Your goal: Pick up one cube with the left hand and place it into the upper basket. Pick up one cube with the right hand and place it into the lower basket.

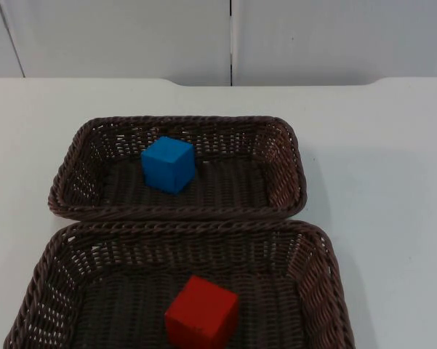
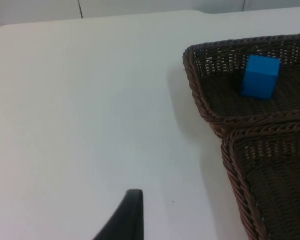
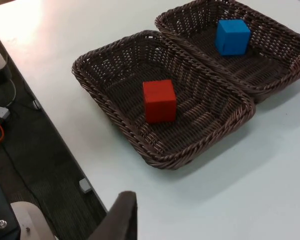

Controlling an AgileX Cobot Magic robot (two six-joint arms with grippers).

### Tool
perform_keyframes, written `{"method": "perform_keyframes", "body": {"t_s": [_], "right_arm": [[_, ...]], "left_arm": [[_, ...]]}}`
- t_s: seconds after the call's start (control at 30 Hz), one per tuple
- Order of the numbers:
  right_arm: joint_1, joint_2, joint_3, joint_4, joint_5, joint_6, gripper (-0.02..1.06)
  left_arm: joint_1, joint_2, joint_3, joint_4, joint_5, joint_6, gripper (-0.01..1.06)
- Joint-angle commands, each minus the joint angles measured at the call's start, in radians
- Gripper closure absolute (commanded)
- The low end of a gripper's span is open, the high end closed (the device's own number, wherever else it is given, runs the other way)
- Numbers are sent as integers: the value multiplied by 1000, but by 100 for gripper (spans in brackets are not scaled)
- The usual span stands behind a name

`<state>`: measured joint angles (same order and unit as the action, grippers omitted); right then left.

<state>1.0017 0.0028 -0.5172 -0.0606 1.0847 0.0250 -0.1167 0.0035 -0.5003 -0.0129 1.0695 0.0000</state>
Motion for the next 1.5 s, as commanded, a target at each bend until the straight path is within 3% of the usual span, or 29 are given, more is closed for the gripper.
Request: {"method": "perform_keyframes", "body": {"t_s": [0.0,0.7,1.47], "right_arm": [[0,-3,1,4,-4,-11,-1],[-16,-3,1,6,-7,-11,-1],[-468,-3,1,11,-7,-7,-1]], "left_arm": [[3,-4,5,-9,4,0,0],[3,-4,5,-4,4,0,0],[3,-4,5,-2,4,0,0]]}}
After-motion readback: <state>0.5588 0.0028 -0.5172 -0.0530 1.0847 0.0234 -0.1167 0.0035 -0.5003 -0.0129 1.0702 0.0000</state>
